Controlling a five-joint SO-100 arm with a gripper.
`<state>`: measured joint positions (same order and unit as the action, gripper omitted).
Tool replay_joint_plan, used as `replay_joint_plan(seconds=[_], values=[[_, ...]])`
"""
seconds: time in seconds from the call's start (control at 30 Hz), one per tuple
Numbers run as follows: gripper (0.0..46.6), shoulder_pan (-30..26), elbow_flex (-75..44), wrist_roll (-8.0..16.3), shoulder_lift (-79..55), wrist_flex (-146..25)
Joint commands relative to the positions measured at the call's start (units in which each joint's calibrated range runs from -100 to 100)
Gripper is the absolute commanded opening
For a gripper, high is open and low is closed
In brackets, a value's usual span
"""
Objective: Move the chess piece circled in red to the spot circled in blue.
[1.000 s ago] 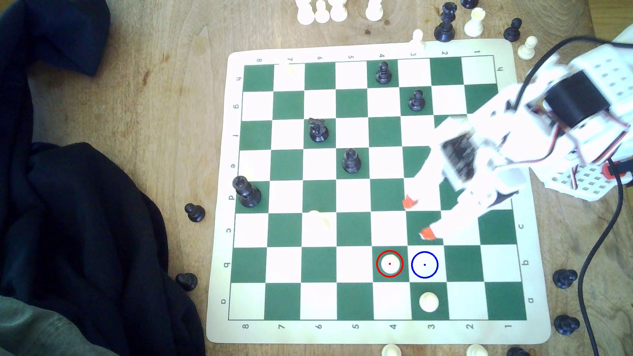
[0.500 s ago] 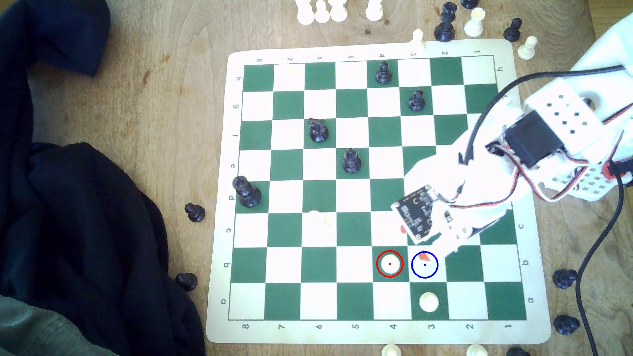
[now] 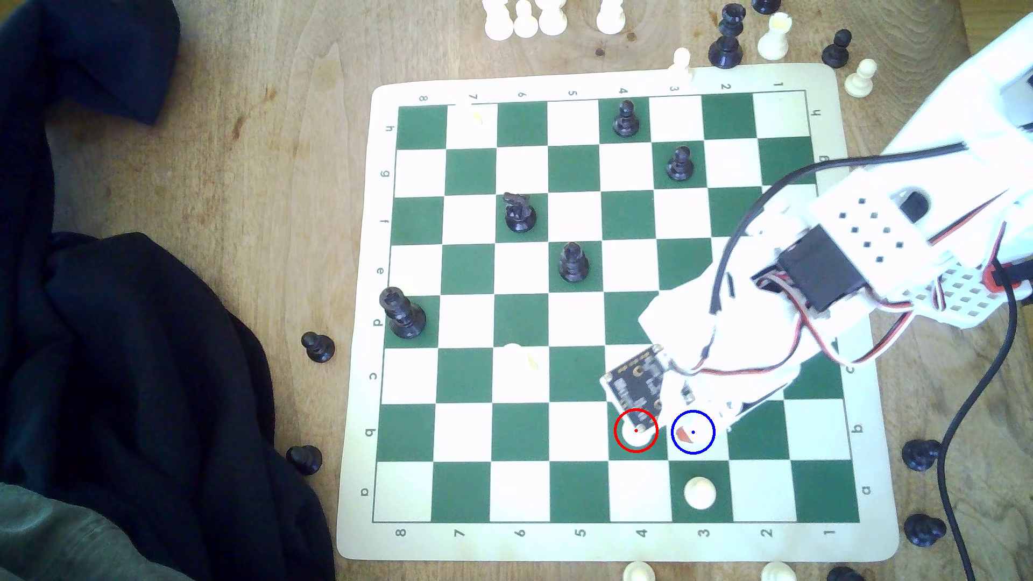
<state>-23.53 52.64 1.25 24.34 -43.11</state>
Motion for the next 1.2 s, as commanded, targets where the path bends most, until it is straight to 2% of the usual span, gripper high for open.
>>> replay_joint_plan(seconds=[0.0, 0.73, 1.1, 1.17], values=[[13.6, -0.84, -5.95, 0.10, -1.42, 1.91], [12.6, -0.14, -12.39, -0.59, -10.84, 5.19], [8.4, 0.41, -13.48, -0.73, -11.01, 5.19], [6.0, 0.18, -13.48, -0.73, -11.01, 5.19]])
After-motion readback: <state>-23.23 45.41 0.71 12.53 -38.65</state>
